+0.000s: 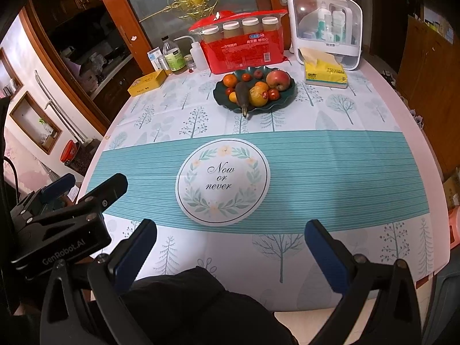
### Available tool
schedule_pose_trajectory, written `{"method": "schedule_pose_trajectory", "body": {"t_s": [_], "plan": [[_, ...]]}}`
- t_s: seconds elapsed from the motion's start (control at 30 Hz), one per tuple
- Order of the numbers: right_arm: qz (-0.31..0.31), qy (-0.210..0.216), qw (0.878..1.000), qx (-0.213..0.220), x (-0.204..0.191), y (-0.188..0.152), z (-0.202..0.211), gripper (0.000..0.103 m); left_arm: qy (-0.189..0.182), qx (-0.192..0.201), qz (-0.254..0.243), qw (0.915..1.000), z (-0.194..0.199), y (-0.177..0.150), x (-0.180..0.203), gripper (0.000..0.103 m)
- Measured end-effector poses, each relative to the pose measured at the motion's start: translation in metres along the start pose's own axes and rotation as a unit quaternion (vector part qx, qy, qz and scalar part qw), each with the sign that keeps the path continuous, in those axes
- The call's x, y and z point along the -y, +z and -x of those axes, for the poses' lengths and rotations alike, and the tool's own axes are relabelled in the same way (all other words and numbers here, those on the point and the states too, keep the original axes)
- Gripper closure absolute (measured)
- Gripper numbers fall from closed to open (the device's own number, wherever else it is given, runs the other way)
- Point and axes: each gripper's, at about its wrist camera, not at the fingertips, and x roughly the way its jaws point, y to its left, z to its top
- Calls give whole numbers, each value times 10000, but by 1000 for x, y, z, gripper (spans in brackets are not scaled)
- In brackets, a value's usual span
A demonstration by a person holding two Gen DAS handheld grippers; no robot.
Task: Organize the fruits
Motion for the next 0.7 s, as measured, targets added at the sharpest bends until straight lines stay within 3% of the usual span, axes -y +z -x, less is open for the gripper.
{"method": "schedule_pose_trajectory", "body": {"t_s": [0.7], "plan": [[-3,3,10000,-14,1,3,0,0,9,-17,-13,10000,-1,1,1,1]]}}
